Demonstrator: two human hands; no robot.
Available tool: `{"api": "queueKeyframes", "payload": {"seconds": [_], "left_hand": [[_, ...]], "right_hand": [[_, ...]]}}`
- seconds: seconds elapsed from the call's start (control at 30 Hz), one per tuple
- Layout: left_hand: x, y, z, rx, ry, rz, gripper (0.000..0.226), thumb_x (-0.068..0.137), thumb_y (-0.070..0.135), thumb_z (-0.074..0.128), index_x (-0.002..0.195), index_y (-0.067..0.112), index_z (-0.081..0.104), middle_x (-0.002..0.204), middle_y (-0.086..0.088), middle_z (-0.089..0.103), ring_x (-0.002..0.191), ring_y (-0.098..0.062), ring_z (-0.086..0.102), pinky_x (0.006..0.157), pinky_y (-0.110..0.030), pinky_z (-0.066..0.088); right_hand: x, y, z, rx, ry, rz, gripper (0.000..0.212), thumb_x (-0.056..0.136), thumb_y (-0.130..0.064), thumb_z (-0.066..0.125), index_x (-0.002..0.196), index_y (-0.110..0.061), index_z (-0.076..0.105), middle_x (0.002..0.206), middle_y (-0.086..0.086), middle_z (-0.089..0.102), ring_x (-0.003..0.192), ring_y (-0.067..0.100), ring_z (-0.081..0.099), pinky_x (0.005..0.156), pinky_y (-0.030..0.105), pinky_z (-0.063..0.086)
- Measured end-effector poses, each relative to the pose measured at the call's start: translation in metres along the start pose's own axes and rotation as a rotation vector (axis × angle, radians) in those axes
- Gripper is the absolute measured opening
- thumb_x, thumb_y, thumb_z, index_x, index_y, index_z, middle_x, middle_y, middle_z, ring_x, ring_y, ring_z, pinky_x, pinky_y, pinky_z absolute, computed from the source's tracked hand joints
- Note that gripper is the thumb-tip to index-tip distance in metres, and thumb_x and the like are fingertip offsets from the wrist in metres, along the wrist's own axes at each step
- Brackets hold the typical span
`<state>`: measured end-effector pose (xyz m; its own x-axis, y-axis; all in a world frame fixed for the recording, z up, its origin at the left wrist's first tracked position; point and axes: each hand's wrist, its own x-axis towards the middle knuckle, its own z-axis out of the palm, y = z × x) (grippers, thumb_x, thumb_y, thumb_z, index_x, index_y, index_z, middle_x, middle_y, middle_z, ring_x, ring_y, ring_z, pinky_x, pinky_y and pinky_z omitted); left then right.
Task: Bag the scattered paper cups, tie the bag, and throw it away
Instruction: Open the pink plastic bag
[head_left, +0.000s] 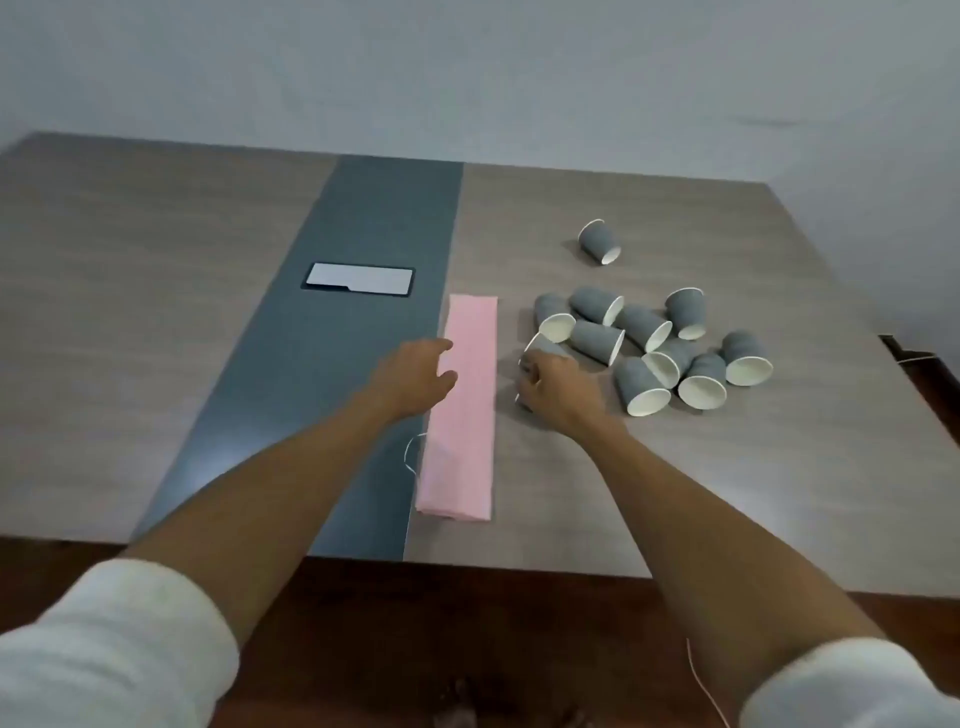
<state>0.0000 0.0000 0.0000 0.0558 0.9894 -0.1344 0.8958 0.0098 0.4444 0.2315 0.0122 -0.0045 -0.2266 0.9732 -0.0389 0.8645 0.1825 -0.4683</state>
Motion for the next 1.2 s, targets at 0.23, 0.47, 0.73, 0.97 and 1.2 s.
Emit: {"api": "queueKeyframes", "payload": {"seconds": [0.23, 0.47, 0.73, 0.97, 1.2], "left_hand": [[-0.036, -0.035, 0.056, -0.089, -0.179, -0.152, 0.065, 0.093, 0.032, 0.063, 0.152, 0.016, 0.044, 0.150, -0.010, 0.053, 0.135, -0.030, 0.050, 0.108, -0.049, 0.045], [-0.067, -0.056, 0.107, -0.255, -0.290, -0.286, 0.058, 0.084, 0.018, 0.077, 0.135, 0.013, 0.049, 0.112, -0.006, 0.066, 0.092, -0.024, 0.061, 0.076, -0.030, 0.046], [-0.058, -0.051, 0.122, -0.586, -0.106, -0.516, 0.045, 0.082, 0.010, 0.083, 0.120, 0.005, 0.060, 0.111, -0.009, 0.064, 0.095, -0.023, 0.060, 0.079, -0.030, 0.052], [-0.025, -0.019, 0.060, -0.889, 0.110, -0.429, 0.038, 0.081, 0.019, 0.087, 0.087, -0.014, 0.068, 0.076, -0.013, 0.062, 0.053, -0.011, 0.055, 0.047, -0.017, 0.048], [0.002, -0.007, 0.008, -0.700, 0.240, -0.391, 0.022, 0.098, 0.005, 0.059, 0.077, -0.001, 0.058, 0.077, -0.022, 0.065, 0.050, -0.023, 0.071, 0.037, -0.030, 0.052]], "right_hand": [[-0.028, 0.005, 0.073, 0.054, -0.199, 0.192, 0.042, 0.088, -0.040, 0.066, 0.126, -0.022, 0.063, 0.111, 0.000, 0.072, 0.108, 0.028, 0.065, 0.087, 0.038, 0.052], [-0.054, 0.009, 0.144, 0.210, -0.380, 0.500, 0.073, 0.067, -0.053, 0.087, 0.118, -0.012, 0.057, 0.110, 0.005, 0.063, 0.101, 0.028, 0.063, 0.074, 0.035, 0.047], [-0.054, 0.017, 0.153, 0.455, -0.259, 0.492, 0.027, 0.090, -0.020, 0.075, 0.069, -0.010, 0.062, 0.073, 0.006, 0.060, 0.072, 0.021, 0.055, 0.054, 0.026, 0.038], [-0.018, 0.009, 0.075, 0.564, -0.095, 0.351, 0.030, 0.107, -0.015, 0.047, 0.084, -0.003, 0.062, 0.081, 0.016, 0.061, 0.074, 0.026, 0.060, 0.064, 0.035, 0.047], [0.027, 0.001, -0.001, 1.212, 0.272, 0.558, 0.025, 0.102, -0.004, 0.051, 0.078, -0.007, 0.058, 0.061, 0.006, 0.059, 0.050, 0.015, 0.061, 0.052, 0.031, 0.059]]}}
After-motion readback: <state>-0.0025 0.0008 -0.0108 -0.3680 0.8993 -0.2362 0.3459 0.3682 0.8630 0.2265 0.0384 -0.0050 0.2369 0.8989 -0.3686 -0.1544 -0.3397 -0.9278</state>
